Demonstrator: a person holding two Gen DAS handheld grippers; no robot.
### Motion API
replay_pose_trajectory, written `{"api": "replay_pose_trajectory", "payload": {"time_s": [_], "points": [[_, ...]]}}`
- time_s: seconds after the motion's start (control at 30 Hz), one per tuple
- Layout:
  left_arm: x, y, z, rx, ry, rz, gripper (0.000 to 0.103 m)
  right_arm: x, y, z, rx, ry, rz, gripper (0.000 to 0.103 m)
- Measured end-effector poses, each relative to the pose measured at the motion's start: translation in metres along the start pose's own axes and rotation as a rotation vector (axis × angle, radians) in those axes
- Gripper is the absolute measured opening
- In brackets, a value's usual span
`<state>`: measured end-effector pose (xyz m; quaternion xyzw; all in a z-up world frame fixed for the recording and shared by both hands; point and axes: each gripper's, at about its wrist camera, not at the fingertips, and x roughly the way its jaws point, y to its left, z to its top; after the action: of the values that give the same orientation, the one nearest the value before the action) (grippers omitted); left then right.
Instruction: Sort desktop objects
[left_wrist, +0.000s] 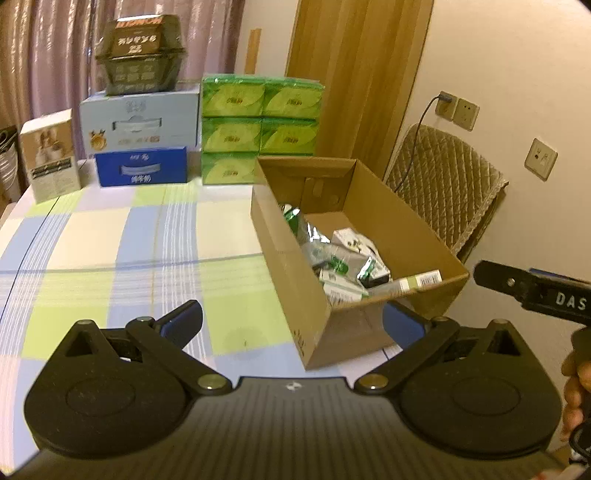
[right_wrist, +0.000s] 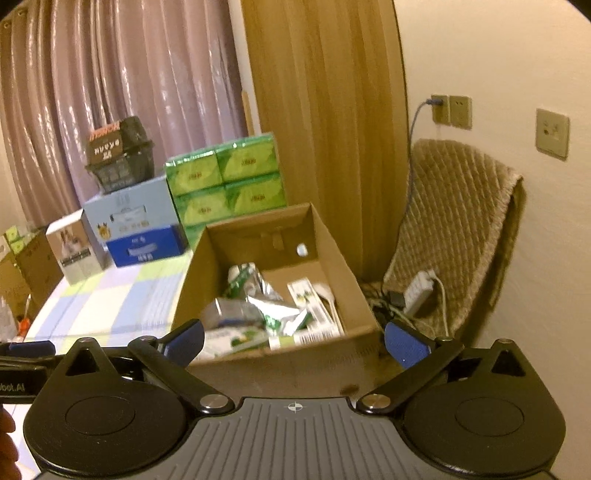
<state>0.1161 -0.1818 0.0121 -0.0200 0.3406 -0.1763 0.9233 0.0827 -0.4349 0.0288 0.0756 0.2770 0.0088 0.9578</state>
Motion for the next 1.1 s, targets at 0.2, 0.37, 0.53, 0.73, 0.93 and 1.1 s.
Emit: {"api": "replay_pose_trajectory", "payload": {"time_s": [0.2, 0.37, 0.53, 0.73, 0.93, 1.1], "points": [[-0.021, -0.007, -0.008, -0.019, 0.045, 0.013, 0.102, -0.028, 0.000, -0.010, 0.001, 0.038, -0.010, 0.101], [-0.037, -0.016, -0.016, 0.012, 0.064, 0.037, 0.102, -0.045, 0.004, -0.015, -0.012, 0.042, -0.007, 0.101], [-0.051, -0.020, -0.020, 0.021, 0.063, 0.063, 0.102, -0.055, 0.004, -0.019, -0.015, 0.048, -0.011, 0.101], [-0.063, -0.020, -0.017, 0.017, 0.056, 0.058, 0.102, -0.065, 0.003, -0.022, 0.004, 0.042, -0.026, 0.101], [-0.070, -0.024, -0.015, 0.016, 0.038, 0.042, 0.102, -0.072, 0.007, -0.023, 0.010, 0.037, -0.020, 0.101], [-0.073, -0.028, -0.013, 0.003, 0.028, 0.026, 0.102, -0.074, 0.008, -0.023, 0.007, 0.030, -0.022, 0.101]]}}
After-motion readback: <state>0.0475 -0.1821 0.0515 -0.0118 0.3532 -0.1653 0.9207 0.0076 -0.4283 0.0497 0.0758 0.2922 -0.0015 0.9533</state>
